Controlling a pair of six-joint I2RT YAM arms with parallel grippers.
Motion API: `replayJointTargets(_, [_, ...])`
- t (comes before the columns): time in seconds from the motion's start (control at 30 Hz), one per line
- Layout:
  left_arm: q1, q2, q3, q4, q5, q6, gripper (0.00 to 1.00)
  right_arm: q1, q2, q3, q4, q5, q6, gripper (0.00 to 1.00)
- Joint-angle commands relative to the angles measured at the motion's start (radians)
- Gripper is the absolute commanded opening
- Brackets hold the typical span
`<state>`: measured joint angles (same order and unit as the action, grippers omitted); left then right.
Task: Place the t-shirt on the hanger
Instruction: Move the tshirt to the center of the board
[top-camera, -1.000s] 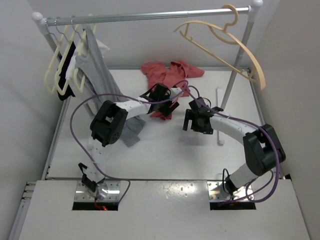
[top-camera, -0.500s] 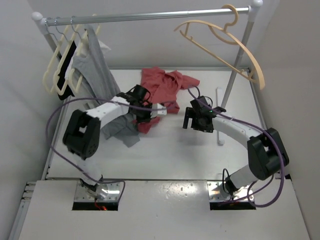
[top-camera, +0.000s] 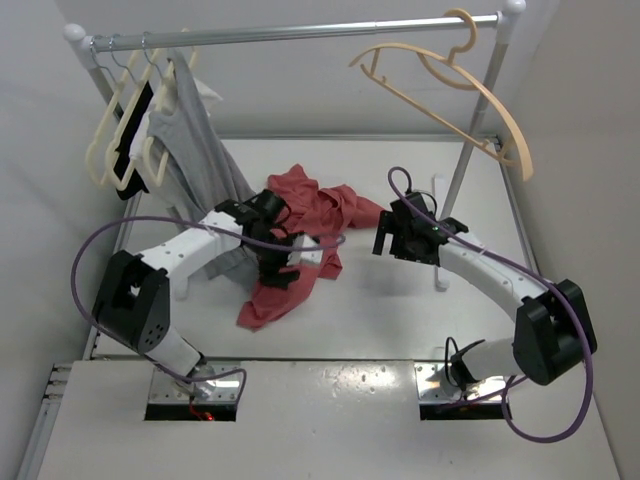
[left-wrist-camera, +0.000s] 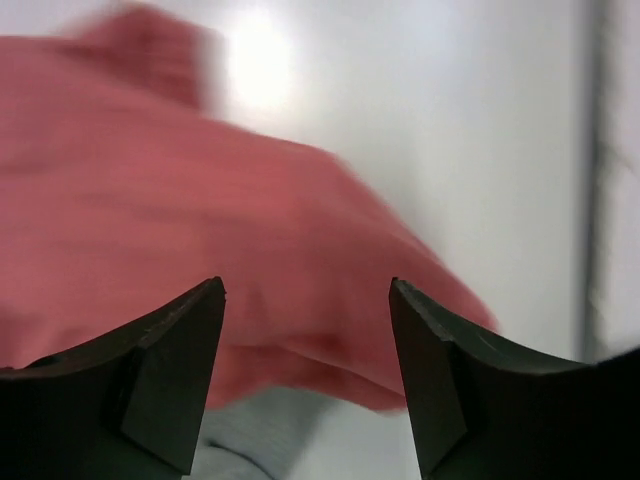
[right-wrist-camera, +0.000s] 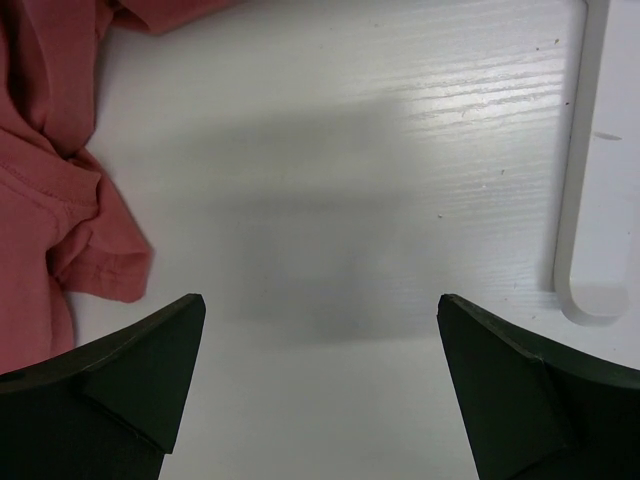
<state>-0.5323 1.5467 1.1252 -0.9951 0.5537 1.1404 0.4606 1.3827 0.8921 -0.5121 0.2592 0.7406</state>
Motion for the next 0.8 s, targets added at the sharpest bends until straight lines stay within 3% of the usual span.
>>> replayJointTargets(0.0, [0.034, 0.01, 0.058, 0.531, 0.016, -0.51, 0.72, -0.004, -0.033, -0.01, -0.006, 0.029, 0.0, 1.0])
replayJointTargets(0.07, [0.034, 0.048, 0.079, 0.742, -0.152, -0.766, 0.67, -0.004, -0.033, -0.01, -0.006, 0.029, 0.0, 1.0])
replayJointTargets(0.1, [0.034, 0.068, 0.094, 0.78, -0.205, -0.825, 0.63, -0.004, -0.033, -0.01, -0.006, 0.029, 0.0, 1.0])
replayJointTargets(0.27, [0.034, 0.251, 0.24, 0.82, -0.399, -1.046, 0.59, -0.004, -0.033, -0.01, -0.006, 0.038, -0.009, 1.0])
replayJointTargets(0.47, [0.034, 0.424, 0.362, 0.891, -0.524, -1.096, 0.68, 0.007, -0.033, 0.028, -0.058, 0.087, -0.069, 1.0])
replayJointTargets(0.6, [0.043, 0.539, 0.485, 0.891, -0.623, -1.171, 0.68, 0.007, -0.033, 0.038, -0.069, 0.077, -0.109, 1.0])
replayJointTargets(0.77, [0.052, 0.624, 0.573, 0.871, -0.609, -1.183, 0.62, 0.007, -0.033, 0.047, -0.049, 0.048, -0.109, 1.0])
